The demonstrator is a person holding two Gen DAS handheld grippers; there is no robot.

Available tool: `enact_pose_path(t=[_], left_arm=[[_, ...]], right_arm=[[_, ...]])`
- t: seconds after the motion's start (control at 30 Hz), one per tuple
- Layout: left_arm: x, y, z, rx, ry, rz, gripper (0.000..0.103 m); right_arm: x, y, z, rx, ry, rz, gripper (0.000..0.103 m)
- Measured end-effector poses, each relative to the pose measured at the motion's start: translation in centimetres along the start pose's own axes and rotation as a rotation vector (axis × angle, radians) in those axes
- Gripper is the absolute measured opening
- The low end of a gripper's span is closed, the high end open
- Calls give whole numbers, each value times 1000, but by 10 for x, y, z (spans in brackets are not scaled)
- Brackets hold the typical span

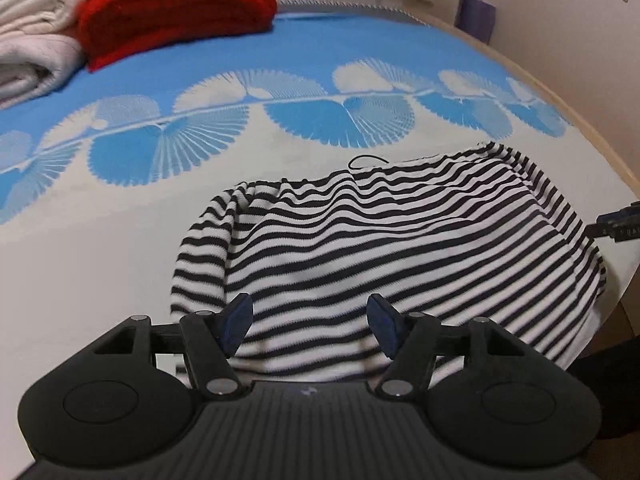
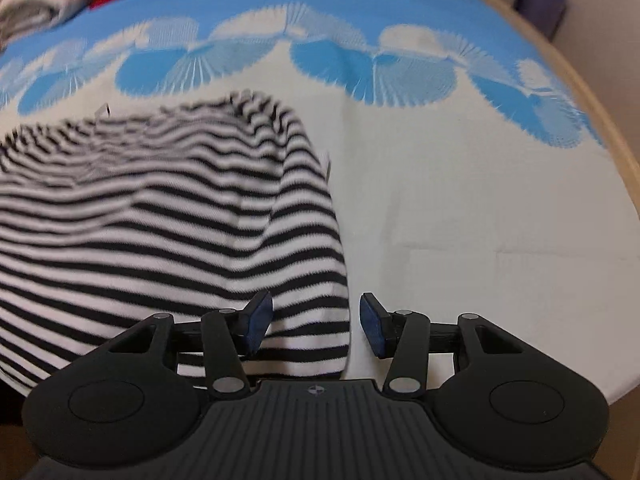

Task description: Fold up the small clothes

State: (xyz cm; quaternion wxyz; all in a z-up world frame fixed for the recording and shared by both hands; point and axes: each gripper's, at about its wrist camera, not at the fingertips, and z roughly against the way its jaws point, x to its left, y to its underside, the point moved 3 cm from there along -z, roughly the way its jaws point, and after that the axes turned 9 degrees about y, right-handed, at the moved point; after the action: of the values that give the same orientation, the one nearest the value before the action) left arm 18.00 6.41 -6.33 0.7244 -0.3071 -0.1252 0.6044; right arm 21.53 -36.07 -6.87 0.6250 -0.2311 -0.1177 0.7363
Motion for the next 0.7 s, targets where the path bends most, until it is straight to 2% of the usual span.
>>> enact_pose_path(t=[0.17, 0.33, 0.47, 0.5, 0.57, 0.6, 0.63, 0.7], left_arm=[[-22, 27, 39, -141, -96, 54, 69], [-32, 63, 63, -149, -182, 163, 69], [-35, 71, 85, -163, -249, 216, 69], [-35, 71, 89, -168, -258, 218, 65], [-32, 73, 93, -174, -262, 225, 36], [-28, 75, 93, -173, -250, 247, 18], [-24, 77, 92, -172, -237, 273, 14], [-15, 84, 86, -171, -213, 326, 13]], right_arm=[[1, 3, 32, -81, -1, -97, 49], [-3, 11, 65, -177, -14, -238, 50], [3, 23, 91, -240, -29, -297, 50], [7, 27, 96, -248, -34, -296, 50], [16, 35, 103, -254, -48, -292, 50], [20, 39, 106, -253, -54, -291, 50], [25, 44, 108, -245, -63, -288, 50], [33, 50, 110, -228, -74, -270, 50]])
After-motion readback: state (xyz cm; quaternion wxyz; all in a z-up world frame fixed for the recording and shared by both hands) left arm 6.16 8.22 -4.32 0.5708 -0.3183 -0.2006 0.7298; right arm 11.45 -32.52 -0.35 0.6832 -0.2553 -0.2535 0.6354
